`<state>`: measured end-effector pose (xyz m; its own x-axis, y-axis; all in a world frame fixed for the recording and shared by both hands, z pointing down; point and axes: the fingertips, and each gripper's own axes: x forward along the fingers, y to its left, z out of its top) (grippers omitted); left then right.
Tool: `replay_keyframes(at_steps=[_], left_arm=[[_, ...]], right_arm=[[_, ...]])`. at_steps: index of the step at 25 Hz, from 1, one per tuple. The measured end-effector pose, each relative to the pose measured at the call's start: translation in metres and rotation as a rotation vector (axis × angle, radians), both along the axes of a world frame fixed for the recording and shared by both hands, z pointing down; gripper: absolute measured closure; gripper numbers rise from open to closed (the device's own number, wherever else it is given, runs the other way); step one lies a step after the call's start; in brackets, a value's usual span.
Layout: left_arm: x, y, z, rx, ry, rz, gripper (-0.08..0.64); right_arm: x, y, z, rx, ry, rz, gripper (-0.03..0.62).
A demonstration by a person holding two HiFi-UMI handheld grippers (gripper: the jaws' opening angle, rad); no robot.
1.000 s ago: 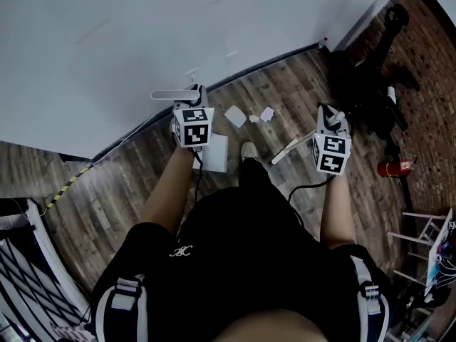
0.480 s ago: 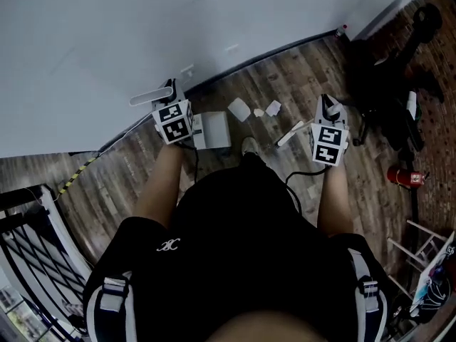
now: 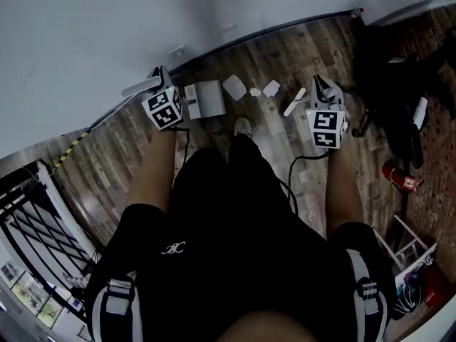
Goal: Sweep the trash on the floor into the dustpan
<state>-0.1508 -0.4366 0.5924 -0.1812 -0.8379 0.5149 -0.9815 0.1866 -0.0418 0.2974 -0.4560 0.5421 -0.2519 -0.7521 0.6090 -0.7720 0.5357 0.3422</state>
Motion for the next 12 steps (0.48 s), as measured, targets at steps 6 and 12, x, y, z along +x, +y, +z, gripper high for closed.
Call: replay_keyframes(at_steps=[6, 12], left_arm=[[-0.002, -0.014, 0.037, -0.009, 0.002, -0.022, 0.528], [-0.015, -0.001, 0.049, -0.005, 0.02, -0.045, 0.528]], right_arm=[[-0.043, -0.038, 0.038, -0.005, 0.036, -0.119, 0.565], [-0.11, -0.047, 0.047, -0.007, 0.035, -0.227, 0.565]])
